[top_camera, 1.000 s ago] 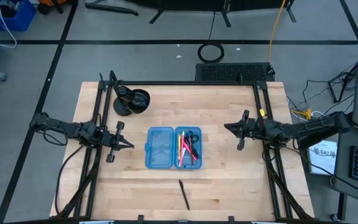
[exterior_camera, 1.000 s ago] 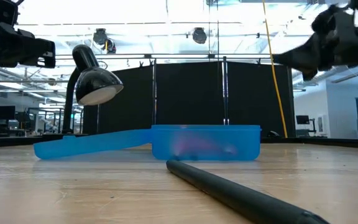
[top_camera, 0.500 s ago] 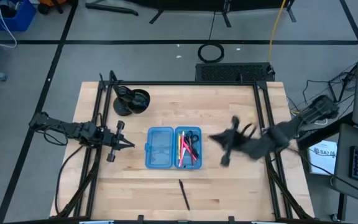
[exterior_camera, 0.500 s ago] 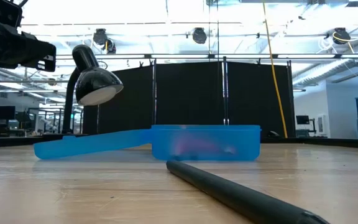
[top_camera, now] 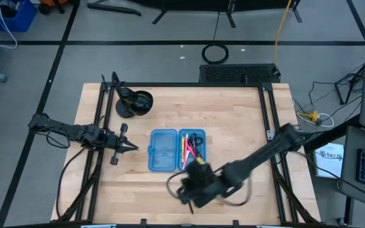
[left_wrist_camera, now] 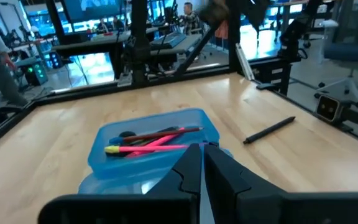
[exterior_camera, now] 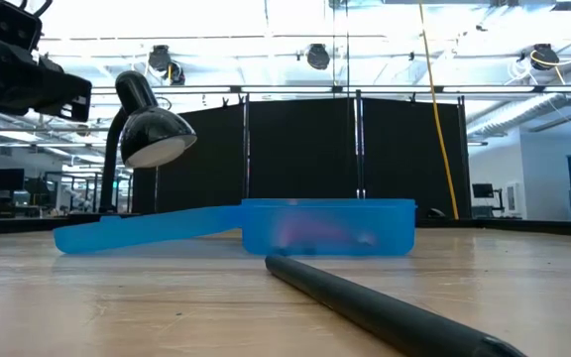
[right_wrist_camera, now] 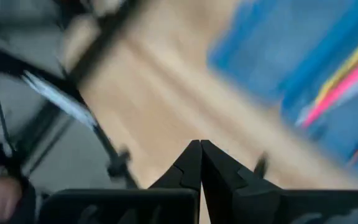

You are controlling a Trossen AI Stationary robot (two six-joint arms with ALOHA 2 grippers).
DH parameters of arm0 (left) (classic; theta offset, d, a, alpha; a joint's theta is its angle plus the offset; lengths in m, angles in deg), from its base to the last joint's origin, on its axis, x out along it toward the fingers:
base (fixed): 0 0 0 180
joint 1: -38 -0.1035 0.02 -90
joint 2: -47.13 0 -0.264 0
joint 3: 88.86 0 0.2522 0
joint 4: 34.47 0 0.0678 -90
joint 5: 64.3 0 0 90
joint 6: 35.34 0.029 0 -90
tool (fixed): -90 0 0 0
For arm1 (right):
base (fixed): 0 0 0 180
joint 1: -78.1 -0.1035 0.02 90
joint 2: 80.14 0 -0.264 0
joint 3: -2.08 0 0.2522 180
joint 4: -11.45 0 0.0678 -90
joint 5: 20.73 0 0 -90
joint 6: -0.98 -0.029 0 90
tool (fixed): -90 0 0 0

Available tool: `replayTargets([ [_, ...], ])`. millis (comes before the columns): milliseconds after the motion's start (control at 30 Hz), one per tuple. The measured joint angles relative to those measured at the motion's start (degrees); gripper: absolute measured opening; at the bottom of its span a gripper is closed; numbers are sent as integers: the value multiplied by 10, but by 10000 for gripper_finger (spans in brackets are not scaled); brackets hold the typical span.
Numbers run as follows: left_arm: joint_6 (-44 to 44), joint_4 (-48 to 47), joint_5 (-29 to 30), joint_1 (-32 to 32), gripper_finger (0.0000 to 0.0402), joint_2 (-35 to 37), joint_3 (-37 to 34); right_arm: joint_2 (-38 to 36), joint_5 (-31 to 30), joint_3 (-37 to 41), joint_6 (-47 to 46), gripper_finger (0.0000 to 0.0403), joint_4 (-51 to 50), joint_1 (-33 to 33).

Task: Pick & place school supplies into a supply box
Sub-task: Put the black pen into the blue supply box

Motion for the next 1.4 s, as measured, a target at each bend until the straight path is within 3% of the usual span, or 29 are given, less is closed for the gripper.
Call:
replayTargets([
  [133, -7, 0, 4, 0, 18, -13, 0, 78, 143, -7, -63, 0, -12, 11],
  [300, 1, 1, 6, 0, 4, -18, 0, 121, 228, -7, -47, 0, -5, 24],
  [500, 2, 5, 26, 0, 26, -17, 0, 123, 229, -8, -28, 29, 5, 30],
  [767, 2, 5, 26, 0, 30, -20, 0, 123, 231, -8, -79, 161, -20, 29],
  [867, 0, 5, 25, 0, 30, -20, 0, 123, 229, -3, -95, 187, -44, 32],
  [1300, -10, 5, 22, 0, 31, -20, 0, 152, 219, 38, -121, 176, 34, 22],
  [1400, -12, 5, 18, 0, 31, -20, 0, 168, 246, 38, -122, 171, 40, 17],
])
